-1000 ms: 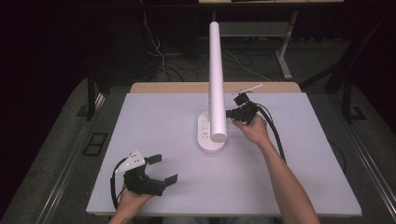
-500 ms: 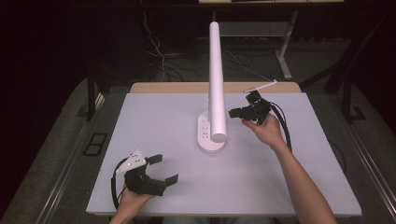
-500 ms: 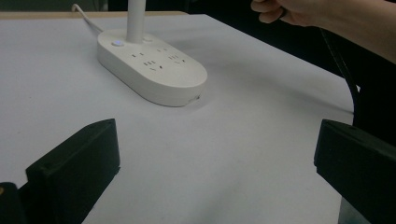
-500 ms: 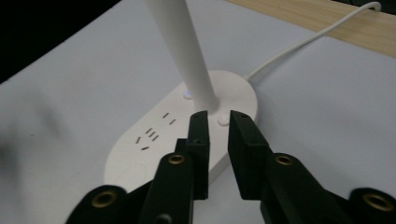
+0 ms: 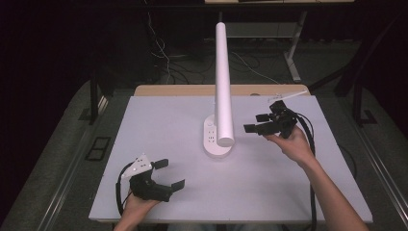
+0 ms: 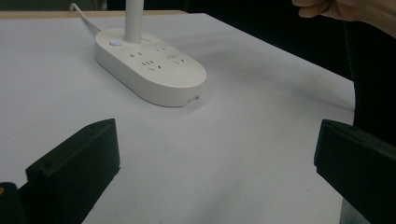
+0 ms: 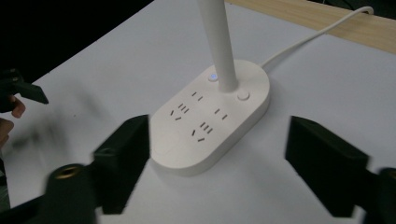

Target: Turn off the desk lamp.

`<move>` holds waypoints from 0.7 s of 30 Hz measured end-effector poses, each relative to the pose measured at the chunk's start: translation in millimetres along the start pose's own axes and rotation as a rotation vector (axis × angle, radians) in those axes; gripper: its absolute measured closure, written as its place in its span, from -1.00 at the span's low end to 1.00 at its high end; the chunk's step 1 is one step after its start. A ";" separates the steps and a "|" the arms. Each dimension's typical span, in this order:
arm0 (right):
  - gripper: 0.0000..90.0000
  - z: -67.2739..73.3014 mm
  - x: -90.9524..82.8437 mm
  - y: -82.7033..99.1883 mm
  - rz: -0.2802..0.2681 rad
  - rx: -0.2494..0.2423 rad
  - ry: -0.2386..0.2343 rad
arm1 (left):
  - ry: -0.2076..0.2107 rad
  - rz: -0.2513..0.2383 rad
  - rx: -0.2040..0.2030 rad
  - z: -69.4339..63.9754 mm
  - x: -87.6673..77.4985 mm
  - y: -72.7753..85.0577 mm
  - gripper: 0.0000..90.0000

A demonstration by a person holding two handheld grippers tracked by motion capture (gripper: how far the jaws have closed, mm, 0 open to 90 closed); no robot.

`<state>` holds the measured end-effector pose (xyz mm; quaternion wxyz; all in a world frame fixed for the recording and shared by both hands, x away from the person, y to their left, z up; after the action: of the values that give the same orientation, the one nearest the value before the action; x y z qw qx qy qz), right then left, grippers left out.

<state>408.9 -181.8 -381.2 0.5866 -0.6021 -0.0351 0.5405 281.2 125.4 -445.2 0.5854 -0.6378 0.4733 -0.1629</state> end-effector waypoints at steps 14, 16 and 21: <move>-0.99 15.7 -34.2 60.4 -0.034 -0.002 0.013 | -0.010 -0.001 0.002 -0.2 0.7 0.1 -1.00; -0.98 17.7 -37.4 69.9 -0.040 0.005 0.011 | -0.010 -0.001 0.003 -0.3 0.6 0.1 -1.00; -0.98 21.8 -42.1 97.9 -0.054 0.028 0.011 | -0.011 0.001 0.005 0.0 0.3 0.3 -1.00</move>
<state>318.5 -226.0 -422.4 0.6096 -0.5956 -0.0402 0.5216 281.3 125.2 -445.6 0.5896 -0.6369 0.4701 -0.1604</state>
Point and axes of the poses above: each handheld gripper's, and its own axes: x roughly forward along the jaws, y roughly out of its underside, z roughly to its left, the point moved 7 cm from there along x, roughly forward along the jaws, and after that the axes turned 1 degree about -x, right-handed, at the moved point
